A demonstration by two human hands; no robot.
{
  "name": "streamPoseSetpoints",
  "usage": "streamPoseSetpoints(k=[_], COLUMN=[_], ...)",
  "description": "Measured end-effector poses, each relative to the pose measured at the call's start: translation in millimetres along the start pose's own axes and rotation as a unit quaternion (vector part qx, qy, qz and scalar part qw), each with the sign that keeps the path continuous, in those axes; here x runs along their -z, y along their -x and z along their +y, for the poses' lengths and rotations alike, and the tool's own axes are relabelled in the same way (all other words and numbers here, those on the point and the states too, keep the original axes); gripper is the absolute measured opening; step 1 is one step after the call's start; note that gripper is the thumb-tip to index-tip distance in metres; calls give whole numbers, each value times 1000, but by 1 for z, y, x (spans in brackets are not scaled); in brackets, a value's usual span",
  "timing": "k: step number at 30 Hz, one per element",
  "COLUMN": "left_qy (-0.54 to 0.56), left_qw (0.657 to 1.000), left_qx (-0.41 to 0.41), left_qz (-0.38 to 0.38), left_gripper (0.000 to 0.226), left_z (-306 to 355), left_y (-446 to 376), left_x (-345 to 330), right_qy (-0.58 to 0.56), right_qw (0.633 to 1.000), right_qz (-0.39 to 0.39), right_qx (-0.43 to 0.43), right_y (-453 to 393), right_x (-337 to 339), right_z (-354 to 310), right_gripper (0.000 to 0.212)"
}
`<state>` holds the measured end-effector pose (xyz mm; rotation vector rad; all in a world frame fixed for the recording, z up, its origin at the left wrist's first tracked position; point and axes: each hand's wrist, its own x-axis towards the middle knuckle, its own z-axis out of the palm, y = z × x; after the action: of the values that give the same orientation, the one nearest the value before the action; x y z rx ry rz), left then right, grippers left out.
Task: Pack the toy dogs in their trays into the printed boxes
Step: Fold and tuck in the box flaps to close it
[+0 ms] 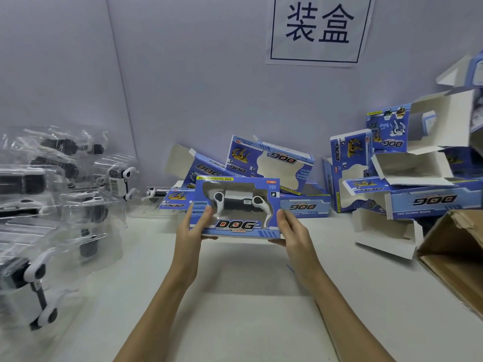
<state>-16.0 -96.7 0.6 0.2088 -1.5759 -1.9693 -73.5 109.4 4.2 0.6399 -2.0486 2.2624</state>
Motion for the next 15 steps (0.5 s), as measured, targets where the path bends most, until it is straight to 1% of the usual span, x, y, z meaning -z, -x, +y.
streamPoseSetpoints(k=[3, 5, 6, 8, 9, 12, 13, 15], left_qy=[16, 32, 47, 100, 118, 101, 97, 90], left_qw=[1000, 999, 999, 994, 992, 992, 993, 994], left_qx=[5, 4, 5, 21, 31, 41, 37, 19], left_qz=[-14, -11, 7, 45, 34, -55, -65, -57], left_gripper=[69, 75, 82, 95, 92, 63, 57, 56], left_z=[3, 5, 6, 6, 6, 1, 1, 2], left_y=[-2, -4, -4, -2, -1, 4, 6, 7], left_x=[1, 2, 1, -1, -4, -10, -10, -8], right_qy=[-44, -57, -59, -62, -53, 25, 44, 43], right_qw=[998, 996, 995, 994, 995, 990, 988, 988], right_qz=[9, -32, -54, -66, -68, -129, -138, -123], right_qx=[-40, -58, -65, -59, -52, -55, -62, -81], right_y=[0, -2, -2, 0, 1, 5, 6, 6], right_x=[5, 16, 20, 22, 21, 17, 17, 18], right_z=[-10, -15, -18, -20, -19, -16, -17, -22], right_gripper=[49, 68, 78, 93, 95, 89, 85, 76])
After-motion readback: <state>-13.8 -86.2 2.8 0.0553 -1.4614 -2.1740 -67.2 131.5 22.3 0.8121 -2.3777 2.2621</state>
